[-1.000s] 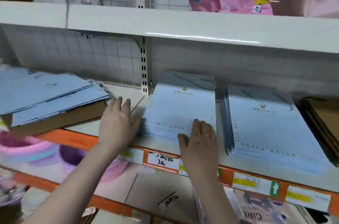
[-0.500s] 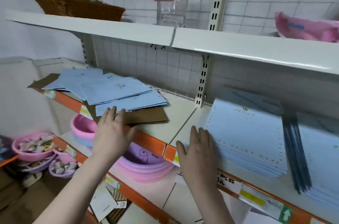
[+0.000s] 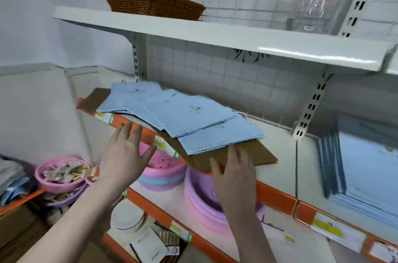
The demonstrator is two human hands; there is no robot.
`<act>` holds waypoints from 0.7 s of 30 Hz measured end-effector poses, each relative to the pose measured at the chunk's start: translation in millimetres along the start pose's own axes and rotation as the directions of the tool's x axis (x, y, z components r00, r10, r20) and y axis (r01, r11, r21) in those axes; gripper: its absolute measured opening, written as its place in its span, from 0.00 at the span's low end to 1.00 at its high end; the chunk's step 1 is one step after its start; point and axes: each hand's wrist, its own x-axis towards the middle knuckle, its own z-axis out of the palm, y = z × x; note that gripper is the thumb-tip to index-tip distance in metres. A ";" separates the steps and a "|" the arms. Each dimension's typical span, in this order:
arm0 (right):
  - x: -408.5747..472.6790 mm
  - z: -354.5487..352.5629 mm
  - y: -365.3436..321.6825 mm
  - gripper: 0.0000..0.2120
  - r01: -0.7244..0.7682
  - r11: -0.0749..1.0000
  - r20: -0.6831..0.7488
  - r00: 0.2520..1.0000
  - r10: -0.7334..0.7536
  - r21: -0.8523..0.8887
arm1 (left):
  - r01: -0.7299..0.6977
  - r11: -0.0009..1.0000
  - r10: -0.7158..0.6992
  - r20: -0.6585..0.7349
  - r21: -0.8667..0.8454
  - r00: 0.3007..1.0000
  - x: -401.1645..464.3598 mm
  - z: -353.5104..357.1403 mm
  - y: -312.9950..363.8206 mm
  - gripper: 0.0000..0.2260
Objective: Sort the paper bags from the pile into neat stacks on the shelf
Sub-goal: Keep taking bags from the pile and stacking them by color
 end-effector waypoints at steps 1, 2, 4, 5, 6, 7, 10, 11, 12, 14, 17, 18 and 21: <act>1.3 6.9 -7.0 0.24 -0.012 1.000 -0.003 1.000 0.012 -0.005 | -0.004 1.000 0.004 0.017 0.000 1.000 8.0 0.6 -8.1 0.26; 2.7 12.9 -13.0 0.24 -0.028 1.000 0.003 1.000 0.028 -0.006 | -0.012 1.000 0.012 0.033 -0.001 0.999 15.3 2.2 -14.6 0.26; 7.1 21.3 -22.9 0.23 -0.044 0.999 0.013 0.999 0.044 -0.001 | -0.056 0.998 0.056 0.041 -0.008 0.998 31.3 7.5 -24.0 0.27; 10.4 25.7 -26.1 0.24 -0.049 0.999 0.019 0.999 0.049 0.006 | -0.069 0.998 0.069 0.051 -0.011 0.996 40.7 11.1 -26.8 0.27; 14.7 29.4 -28.7 0.24 -0.057 0.998 0.030 0.998 0.056 0.009 | -0.070 0.997 0.071 0.071 -0.012 0.995 49.9 15.5 -28.4 0.28; 19.7 33.0 -30.9 0.24 -0.060 0.998 0.039 0.997 0.059 0.012 | -0.077 0.997 0.078 0.084 -0.012 0.993 59.4 20.3 -29.2 0.28; 39.2 39.4 -35.3 0.26 -0.068 0.998 0.104 0.992 0.067 0.001 | -0.117 0.993 0.117 0.097 -0.012 0.988 88.8 37.9 -29.8 0.30; 46.3 41.0 -36.3 0.27 -0.078 0.997 0.151 0.986 0.077 -0.003 | -0.131 0.991 0.131 0.115 -0.010 0.985 99.8 43.9 -28.6 0.31; 52.9 43.6 -37.0 0.28 -0.084 0.996 0.175 0.981 0.082 0.003 | -0.145 0.989 0.145 0.134 -0.008 0.980 111.4 49.9 -26.9 0.32; 66.9 50.0 -38.0 0.28 -0.093 0.996 0.169 0.982 0.089 0.015 | -0.178 0.984 0.175 0.181 0.001 0.968 137.0 61.8 -20.5 0.33; 89.9 63.0 -39.2 0.27 -0.103 0.994 0.183 0.977 0.105 -0.020 | -0.245 0.969 0.235 0.251 0.010 0.939 173.6 77.1 -7.0 0.33; 97.4 66.6 -39.2 0.27 -0.107 0.993 0.203 0.973 0.113 -0.039 | -0.268 0.963 0.251 0.285 0.021 0.925 184.1 82.7 -3.3 0.33; 114.3 77.1 -39.1 0.28 -0.113 0.991 0.257 0.958 0.129 -0.079 | -0.318 0.947 0.274 0.393 0.050 0.878 210.9 101.4 3.7 0.34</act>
